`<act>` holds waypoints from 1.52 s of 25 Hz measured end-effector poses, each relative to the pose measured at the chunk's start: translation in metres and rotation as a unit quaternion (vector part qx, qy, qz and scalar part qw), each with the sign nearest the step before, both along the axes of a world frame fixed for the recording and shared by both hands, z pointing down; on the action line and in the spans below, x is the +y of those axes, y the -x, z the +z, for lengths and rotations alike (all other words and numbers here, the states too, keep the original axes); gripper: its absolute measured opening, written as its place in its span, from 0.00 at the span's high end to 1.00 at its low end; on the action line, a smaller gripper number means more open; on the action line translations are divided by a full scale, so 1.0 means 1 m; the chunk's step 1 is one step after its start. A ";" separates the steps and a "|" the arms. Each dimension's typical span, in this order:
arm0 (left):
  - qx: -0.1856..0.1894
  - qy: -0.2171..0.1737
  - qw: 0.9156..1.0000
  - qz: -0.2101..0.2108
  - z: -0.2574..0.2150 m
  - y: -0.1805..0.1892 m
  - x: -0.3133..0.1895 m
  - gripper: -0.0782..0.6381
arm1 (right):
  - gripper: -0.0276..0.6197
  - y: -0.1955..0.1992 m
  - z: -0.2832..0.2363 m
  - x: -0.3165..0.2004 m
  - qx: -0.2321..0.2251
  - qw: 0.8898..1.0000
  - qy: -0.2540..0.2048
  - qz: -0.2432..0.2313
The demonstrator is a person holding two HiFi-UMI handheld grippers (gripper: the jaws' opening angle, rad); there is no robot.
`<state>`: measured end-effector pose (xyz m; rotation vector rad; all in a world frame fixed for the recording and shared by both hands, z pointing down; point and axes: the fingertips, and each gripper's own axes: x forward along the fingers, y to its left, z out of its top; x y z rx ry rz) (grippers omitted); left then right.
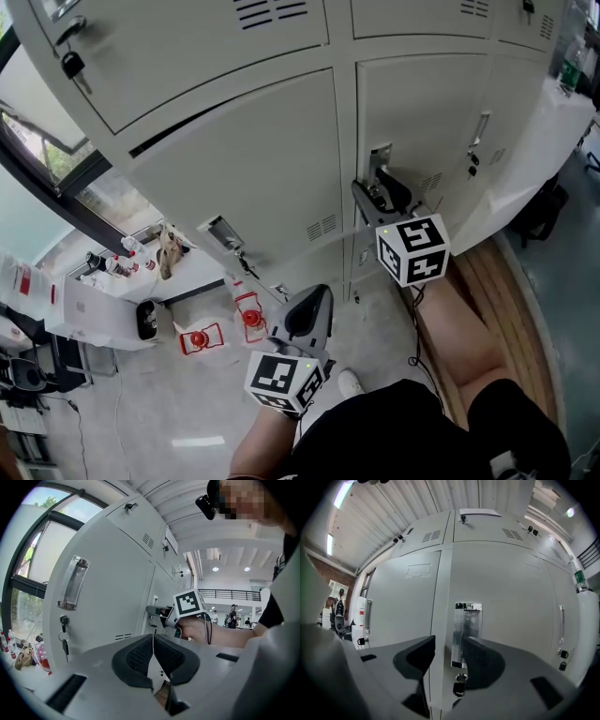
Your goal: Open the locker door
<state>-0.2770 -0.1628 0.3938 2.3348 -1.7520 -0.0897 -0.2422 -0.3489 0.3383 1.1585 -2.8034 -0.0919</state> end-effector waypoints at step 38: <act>0.002 0.000 0.998 0.065 0.000 -0.054 -0.006 0.87 | 0.69 -0.064 0.000 0.048 -0.020 1.000 0.017 -0.005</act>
